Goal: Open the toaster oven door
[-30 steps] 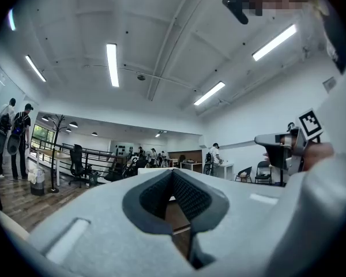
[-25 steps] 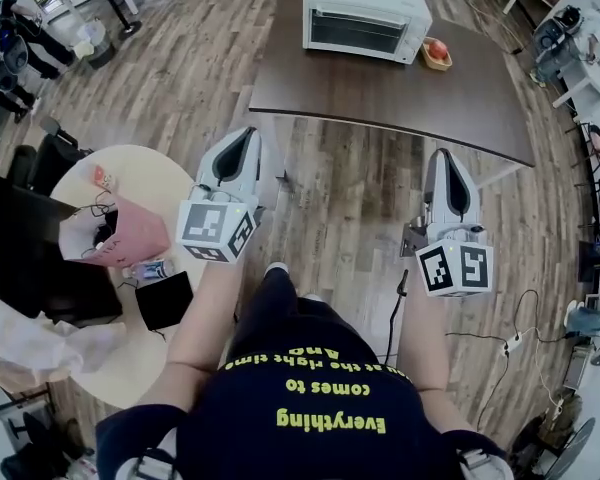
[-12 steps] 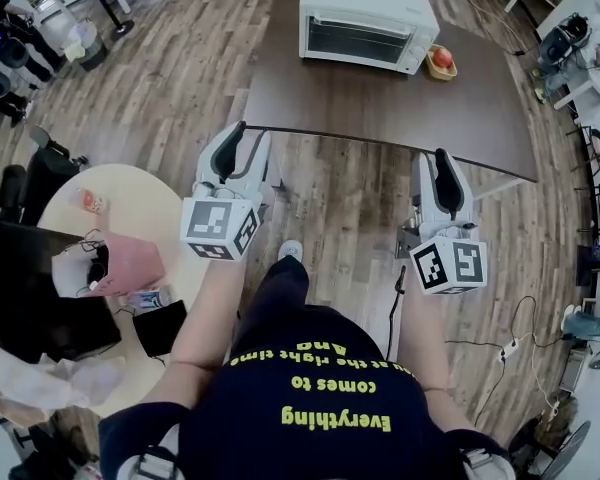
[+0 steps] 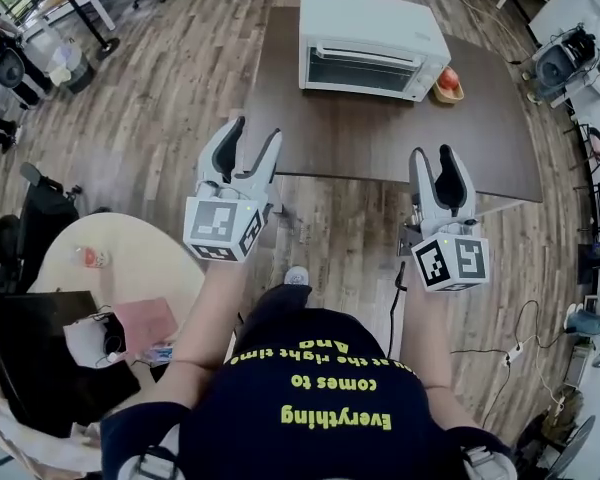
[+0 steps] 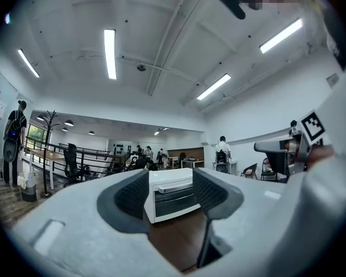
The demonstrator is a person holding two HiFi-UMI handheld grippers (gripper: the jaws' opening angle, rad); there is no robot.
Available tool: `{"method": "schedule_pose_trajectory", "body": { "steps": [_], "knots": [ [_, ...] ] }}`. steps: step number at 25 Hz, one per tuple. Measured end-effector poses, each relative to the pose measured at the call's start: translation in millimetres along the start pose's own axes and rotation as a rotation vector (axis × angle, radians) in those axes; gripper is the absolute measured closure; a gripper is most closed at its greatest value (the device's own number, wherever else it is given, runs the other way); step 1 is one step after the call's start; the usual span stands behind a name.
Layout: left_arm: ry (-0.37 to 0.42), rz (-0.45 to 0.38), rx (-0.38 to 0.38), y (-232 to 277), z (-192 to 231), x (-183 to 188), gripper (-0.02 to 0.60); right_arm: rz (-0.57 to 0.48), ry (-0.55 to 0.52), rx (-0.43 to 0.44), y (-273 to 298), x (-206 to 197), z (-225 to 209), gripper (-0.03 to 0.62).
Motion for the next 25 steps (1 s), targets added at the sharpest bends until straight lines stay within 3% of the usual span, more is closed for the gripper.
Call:
{"method": "schedule_pose_trajectory", "body": {
  "steps": [12, 25],
  "knots": [
    [-0.027, 0.030, -0.014, 44, 34, -10, 0.334, 0.040, 0.001, -0.018, 53, -6, -12, 0.367],
    [-0.058, 0.042, 0.075, 127, 52, -10, 0.334, 0.068, -0.022, 0.045, 150, -3, -75, 0.345]
  ]
}}
Point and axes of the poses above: the fingertips, and each gripper's own axes: y forward along the fingers, z to its left, x out of its top, the point moved 10 cm from there along -y, backward along the fingers, and after that the axes turned 9 degrees about z, right-handed, at the moved point
